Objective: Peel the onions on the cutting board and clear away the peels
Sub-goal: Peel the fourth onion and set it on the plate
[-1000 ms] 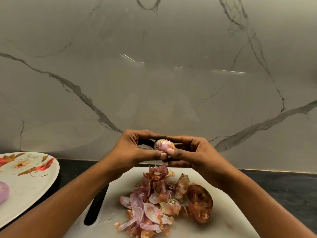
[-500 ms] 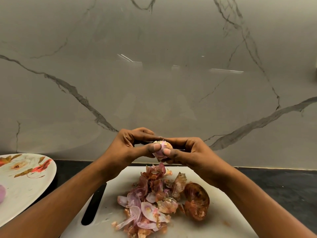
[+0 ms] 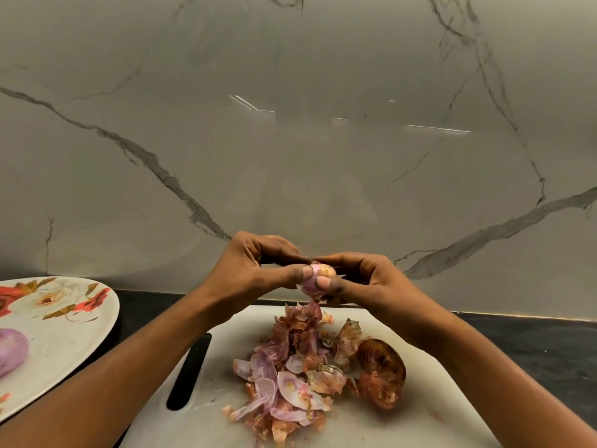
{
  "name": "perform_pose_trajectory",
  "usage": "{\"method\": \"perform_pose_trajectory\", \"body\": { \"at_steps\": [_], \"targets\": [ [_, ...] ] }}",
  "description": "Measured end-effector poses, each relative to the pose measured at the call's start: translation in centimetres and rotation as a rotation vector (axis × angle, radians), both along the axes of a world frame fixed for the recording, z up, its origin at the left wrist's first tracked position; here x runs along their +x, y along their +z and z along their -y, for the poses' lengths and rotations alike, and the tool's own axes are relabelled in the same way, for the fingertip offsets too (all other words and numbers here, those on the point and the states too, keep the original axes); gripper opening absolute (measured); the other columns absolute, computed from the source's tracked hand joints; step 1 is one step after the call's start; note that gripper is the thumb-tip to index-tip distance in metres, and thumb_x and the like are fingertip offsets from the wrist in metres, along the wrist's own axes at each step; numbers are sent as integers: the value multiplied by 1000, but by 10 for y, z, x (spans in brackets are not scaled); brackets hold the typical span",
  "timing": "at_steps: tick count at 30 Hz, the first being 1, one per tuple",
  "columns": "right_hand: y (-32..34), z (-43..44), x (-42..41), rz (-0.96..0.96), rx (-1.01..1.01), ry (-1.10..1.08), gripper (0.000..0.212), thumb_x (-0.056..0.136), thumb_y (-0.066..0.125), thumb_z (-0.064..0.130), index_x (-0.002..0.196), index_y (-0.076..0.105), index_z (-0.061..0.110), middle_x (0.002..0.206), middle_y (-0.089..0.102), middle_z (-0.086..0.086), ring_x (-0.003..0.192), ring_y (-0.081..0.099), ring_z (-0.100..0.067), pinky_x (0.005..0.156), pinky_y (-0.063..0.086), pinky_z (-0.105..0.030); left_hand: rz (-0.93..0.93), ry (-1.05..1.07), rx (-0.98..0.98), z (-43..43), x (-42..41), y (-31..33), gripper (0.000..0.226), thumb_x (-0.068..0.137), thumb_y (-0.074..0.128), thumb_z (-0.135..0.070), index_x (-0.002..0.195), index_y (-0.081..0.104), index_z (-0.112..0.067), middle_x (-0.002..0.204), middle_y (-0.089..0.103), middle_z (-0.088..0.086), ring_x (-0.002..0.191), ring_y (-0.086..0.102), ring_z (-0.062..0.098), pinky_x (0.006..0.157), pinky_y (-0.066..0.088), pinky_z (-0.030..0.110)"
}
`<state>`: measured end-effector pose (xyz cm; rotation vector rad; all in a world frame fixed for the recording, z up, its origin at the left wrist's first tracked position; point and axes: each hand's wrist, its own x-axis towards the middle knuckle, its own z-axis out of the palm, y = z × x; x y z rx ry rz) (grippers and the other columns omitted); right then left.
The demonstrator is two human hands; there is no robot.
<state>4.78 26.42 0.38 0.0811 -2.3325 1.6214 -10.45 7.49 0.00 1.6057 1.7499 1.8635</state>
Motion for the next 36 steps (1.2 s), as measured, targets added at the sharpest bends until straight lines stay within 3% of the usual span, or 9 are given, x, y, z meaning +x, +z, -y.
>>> {"method": "perform_pose_trajectory", "body": {
  "at_steps": [3,7,12,18,22,26,29,32,36],
  "targets": [
    [1,-2,1,-5,40,-9,40,93,77,19,132,72,18,121,78,-3,114,75,-21,99,61,-37,24,8,19,-2,1,-2,19,77,85,-15,92,84,-3,95,77,12,92,75,32,78,64,40],
    [0,-3,1,-19,70,-13,42,92,78,17,133,71,17,122,78,-1,115,74,-19,101,60,-37,54,10,35,-4,-3,-3,18,78,83,-13,90,83,0,94,76,15,91,75,35,76,66,45],
    [2,-4,1,-35,76,-18,41,92,78,20,132,71,19,122,77,0,115,74,-18,99,60,-34,1,81,44,-5,-2,-3,8,87,79,-5,94,82,-3,92,79,11,89,77,32,76,65,40],
    [1,-4,2,-25,89,-26,41,90,80,22,130,71,21,120,78,1,114,74,-17,100,60,-35,-126,51,-5,1,-4,0,25,77,91,-18,98,84,-5,97,79,7,95,77,28,82,64,36],
    [2,-4,2,-13,132,-23,42,90,82,19,130,71,21,119,78,2,113,74,-17,97,61,-35,-121,74,-18,-1,-7,-1,9,82,84,0,91,84,-3,92,79,8,90,76,27,79,63,33],
    [2,-4,1,-15,141,-35,42,90,82,19,131,71,21,119,78,2,113,74,-16,96,62,-33,-130,103,-2,-3,-7,-3,10,85,80,4,90,84,-3,90,80,6,89,77,25,80,64,33],
    [3,-5,3,-24,140,-43,42,89,82,20,130,71,22,119,78,3,113,74,-16,96,62,-34,-96,80,9,-2,-4,-2,7,85,82,-3,93,83,-2,92,80,8,90,76,27,79,64,37],
    [3,-5,4,-25,143,-50,42,89,83,21,129,72,24,118,78,4,112,74,-16,96,62,-35,-106,59,21,-2,-2,-1,24,76,88,-18,95,83,-4,97,79,8,96,77,28,84,65,40],
    [3,-5,3,-29,134,-51,43,87,84,17,128,73,23,118,78,1,111,75,-18,95,63,-38,-105,52,8,-1,-4,-1,15,78,87,-11,92,84,-5,96,80,7,96,76,28,82,64,37]
  ]
}}
